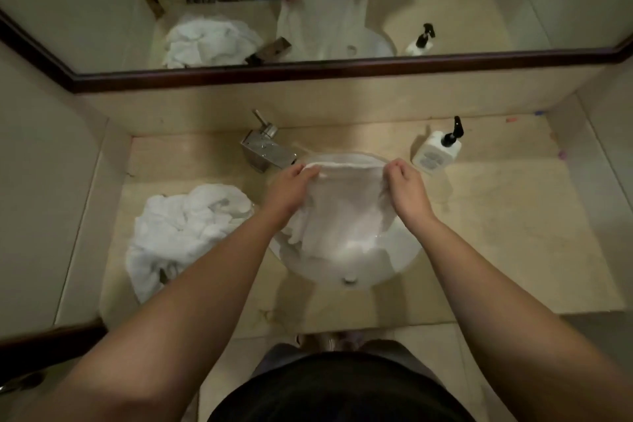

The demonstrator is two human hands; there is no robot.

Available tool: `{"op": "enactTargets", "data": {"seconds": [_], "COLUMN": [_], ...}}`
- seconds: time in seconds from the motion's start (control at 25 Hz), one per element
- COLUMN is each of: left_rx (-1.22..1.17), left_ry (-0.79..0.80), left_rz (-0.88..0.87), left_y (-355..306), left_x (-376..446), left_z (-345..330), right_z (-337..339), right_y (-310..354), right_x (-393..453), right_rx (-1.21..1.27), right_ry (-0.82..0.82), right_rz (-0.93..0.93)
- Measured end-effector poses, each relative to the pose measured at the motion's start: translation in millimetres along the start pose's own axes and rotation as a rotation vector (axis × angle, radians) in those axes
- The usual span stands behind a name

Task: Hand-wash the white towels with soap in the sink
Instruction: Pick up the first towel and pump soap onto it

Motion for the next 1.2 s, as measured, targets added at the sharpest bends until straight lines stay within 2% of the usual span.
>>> {"op": "enactTargets", "data": {"seconds": [0.16,0.32,0.44,0.6,0.68,0.76,0.92,1.04,1.2], "left_rx": [0.138,0.323,0.432,0.429,0.306,0.215,0.235,0.284,0.326], "left_ry": [0.027,0.035,0.03,-0.011,-0.056,-0.103,-0.188,-0.154,-0.026], "left_rz": [-0.031,-0.014,0.05,0.17,0.213,0.214,0.146,0.068,0.088], "left_y": [23.6,38.6,42.1,45.0,49.4,51.8,45.1,42.2,28.5], "left_x": [16.0,31.5,53.0,88.5,106.3,121.3,130.4,123.8,118.2], "left_z": [-0.8,-4.5,-10.8,-12.4,-13.1,-16.7,-27.4,-41.8,-77.8], "right_z": [-4.6,-6.3,-12.0,-18.7,-17.8,-17.1,-6.3,14.9,52.9], "right_y": [-34.2,-59.2,-73.1,-87.0,-88.8,-87.6,-91.0,-105.3,-128.0], "right_x": [8.6,23.8,45.3,92.2,113.3,126.8,129.8,115.0,89.7], "right_rx": [-0.325,-0.328,-0.477,-0.311,-0.266,-0.189,-0.127,-0.09,0.03], "right_ry": [-0.073,-0.085,-0.114,-0.011,0.017,0.026,0.128,0.132,0.031], "right_rz": [-0.101,-0.132,-0.208,-0.245,-0.258,-0.252,-0.267,-0.312,-0.361]}}
Point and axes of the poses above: each hand's wrist, its own x-axis towards the middle knuckle, its own z-axis out of the back of the hand, y = z × x, the point moved 3 cm from there along x, towards the middle knuckle, and after that the axes turned 13 degrees about y, right-handed, at the moved point
